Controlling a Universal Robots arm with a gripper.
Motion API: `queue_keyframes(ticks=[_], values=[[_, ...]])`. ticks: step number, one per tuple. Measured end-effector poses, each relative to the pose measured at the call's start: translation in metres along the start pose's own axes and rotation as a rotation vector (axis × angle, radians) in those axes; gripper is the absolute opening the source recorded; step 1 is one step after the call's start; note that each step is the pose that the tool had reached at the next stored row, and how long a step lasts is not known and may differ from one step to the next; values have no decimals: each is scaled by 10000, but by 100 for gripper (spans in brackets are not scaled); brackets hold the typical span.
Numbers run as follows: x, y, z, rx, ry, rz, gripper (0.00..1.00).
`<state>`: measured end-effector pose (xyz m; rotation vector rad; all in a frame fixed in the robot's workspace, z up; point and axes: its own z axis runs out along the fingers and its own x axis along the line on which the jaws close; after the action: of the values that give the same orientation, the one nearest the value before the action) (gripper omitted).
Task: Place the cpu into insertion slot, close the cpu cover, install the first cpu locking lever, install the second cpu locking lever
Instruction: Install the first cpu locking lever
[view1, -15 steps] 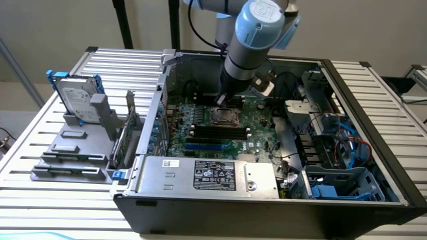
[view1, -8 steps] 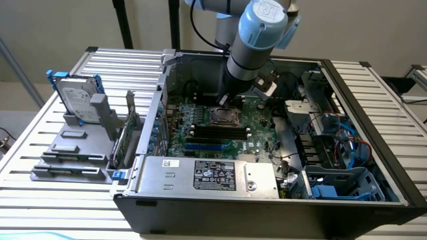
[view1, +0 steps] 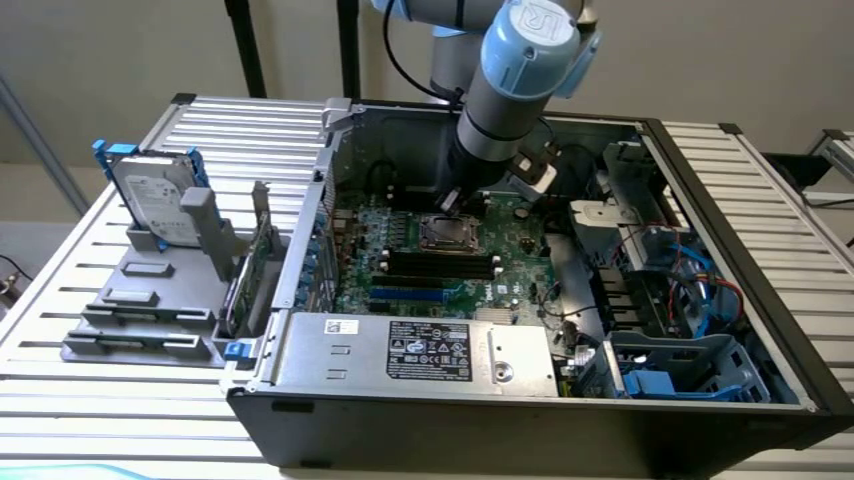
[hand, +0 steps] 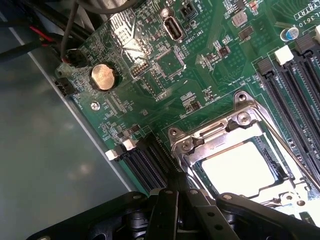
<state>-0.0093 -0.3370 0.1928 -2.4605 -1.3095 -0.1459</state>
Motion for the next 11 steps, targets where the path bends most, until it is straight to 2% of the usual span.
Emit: queue_keyframes(ticks=[6,11], values=[[-3,-3,1,0,3,-3,11],[-54,-57,-1,0,1,-2,11]])
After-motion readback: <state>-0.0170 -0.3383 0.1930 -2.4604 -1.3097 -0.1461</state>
